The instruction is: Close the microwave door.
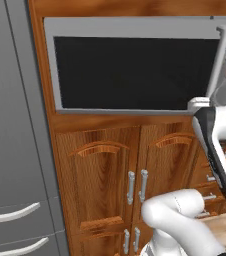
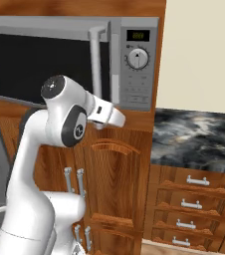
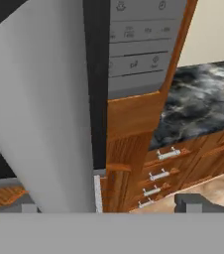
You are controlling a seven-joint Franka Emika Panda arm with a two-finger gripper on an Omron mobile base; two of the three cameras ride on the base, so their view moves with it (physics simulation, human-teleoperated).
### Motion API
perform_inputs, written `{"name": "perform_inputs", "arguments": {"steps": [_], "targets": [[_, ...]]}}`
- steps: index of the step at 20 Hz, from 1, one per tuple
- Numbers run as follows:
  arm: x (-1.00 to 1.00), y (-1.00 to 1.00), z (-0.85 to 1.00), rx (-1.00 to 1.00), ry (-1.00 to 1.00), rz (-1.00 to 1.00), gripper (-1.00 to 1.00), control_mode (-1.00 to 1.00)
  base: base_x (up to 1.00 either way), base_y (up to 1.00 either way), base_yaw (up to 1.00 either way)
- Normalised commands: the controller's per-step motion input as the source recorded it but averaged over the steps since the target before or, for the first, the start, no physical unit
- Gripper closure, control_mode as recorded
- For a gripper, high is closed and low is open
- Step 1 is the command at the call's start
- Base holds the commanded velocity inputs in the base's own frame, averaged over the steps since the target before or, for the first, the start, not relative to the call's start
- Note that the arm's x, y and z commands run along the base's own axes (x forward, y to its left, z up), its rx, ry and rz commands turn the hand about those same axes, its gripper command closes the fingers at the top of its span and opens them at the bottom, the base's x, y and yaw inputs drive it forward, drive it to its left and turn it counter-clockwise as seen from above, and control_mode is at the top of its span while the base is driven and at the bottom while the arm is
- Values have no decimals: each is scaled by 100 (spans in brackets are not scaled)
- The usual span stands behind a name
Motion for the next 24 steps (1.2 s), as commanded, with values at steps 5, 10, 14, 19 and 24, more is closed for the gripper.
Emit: {"name": "perform_inputs", "arguments": {"steps": [5,10,14,19,24], "targets": [[84,-9,2,3,0,13,-100,-100,0,0,0],[61,0,0,-2,0,6,-100,-100,0,0,0],[62,0,0,-2,0,3,-100,-100,0,0,0],[65,0,0,-1,0,1,-100,-100,0,0,0],[28,4,0,0,-10,1,-100,-100,0,0,0]]}}
